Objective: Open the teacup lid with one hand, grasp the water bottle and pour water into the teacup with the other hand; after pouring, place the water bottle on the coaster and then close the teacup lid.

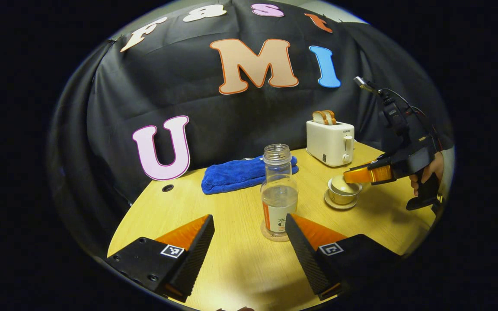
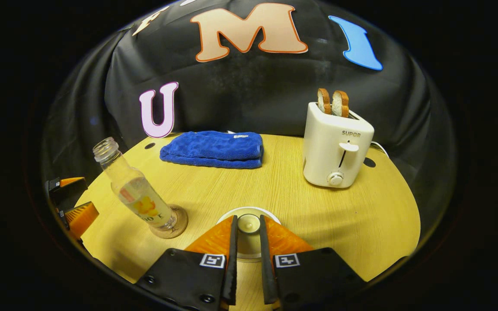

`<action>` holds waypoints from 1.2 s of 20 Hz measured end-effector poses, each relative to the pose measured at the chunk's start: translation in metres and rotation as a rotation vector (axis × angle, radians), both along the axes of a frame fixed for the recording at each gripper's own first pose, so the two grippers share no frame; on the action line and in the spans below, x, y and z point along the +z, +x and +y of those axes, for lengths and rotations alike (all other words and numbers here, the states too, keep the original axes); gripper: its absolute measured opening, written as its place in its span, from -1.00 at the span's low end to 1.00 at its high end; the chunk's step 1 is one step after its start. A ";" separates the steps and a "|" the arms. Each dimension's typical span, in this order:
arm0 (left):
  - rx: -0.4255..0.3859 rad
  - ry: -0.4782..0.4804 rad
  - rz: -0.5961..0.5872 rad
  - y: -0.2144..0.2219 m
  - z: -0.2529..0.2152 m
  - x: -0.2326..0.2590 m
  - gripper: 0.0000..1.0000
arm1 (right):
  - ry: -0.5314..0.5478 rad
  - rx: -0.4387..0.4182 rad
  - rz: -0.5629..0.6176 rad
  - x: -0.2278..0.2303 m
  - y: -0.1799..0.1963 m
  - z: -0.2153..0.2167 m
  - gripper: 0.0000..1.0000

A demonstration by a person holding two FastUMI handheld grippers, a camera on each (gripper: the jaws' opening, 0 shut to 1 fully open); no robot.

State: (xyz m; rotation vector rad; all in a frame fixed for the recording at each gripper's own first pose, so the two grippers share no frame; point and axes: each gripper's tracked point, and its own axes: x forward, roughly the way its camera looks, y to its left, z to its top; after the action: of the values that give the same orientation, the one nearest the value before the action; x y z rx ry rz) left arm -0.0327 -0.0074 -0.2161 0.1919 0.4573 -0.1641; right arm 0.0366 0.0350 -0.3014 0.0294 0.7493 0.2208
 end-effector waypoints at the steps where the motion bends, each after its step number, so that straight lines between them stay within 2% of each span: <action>1: 0.002 -0.003 -0.003 0.001 0.001 0.002 0.93 | 0.000 0.002 0.001 -0.002 0.000 0.001 -0.48; 6: 0.008 -0.004 -0.026 0.006 0.000 0.014 0.93 | -0.043 0.026 -0.020 -0.002 -0.001 0.004 -0.45; 9: 0.004 -0.007 -0.047 0.008 -0.001 0.024 0.92 | -0.049 0.021 -0.032 0.003 -0.002 0.002 -0.33; 11: 0.005 -0.020 -0.066 0.011 -0.003 0.034 0.92 | -0.009 0.016 -0.087 0.025 0.002 0.006 0.19; 14: 0.014 -0.037 -0.116 0.019 0.000 0.055 0.92 | -0.008 -0.003 -0.221 0.075 0.009 -0.002 0.96; 16: 0.020 -0.055 -0.179 0.027 -0.001 0.078 0.92 | -0.019 -0.023 -0.327 0.112 0.011 -0.008 1.00; 17: 0.024 -0.055 -0.204 0.030 0.000 0.088 0.92 | -0.017 -0.030 -0.376 0.130 0.008 -0.008 0.89; 18: 0.029 -0.051 -0.221 0.031 0.002 0.095 0.92 | -0.015 -0.036 -0.414 0.143 0.006 -0.008 0.87; 19: 0.035 -0.048 -0.233 0.033 0.004 0.101 0.92 | -0.016 -0.044 -0.443 0.155 0.002 -0.010 0.96; 20: 0.039 -0.052 -0.246 0.033 0.005 0.106 0.92 | -0.015 -0.053 -0.467 0.166 -0.001 -0.010 0.87; 21: 0.042 -0.061 -0.257 0.034 0.004 0.110 0.92 | -0.008 -0.061 -0.487 0.175 -0.005 -0.009 0.87; 22: 0.049 -0.064 -0.272 0.035 0.005 0.117 0.92 | -0.002 -0.071 -0.509 0.183 -0.009 -0.008 1.00; 24: 0.080 -0.047 -0.309 0.034 0.013 0.129 1.00 | 0.002 -0.095 -0.570 0.202 -0.014 -0.011 0.97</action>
State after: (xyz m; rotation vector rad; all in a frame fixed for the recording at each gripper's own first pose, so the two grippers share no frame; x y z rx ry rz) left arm 0.0015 0.0053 -0.0869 0.1495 0.1529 -0.0646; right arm 0.0229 0.0242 -0.0997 0.0033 0.1796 0.1288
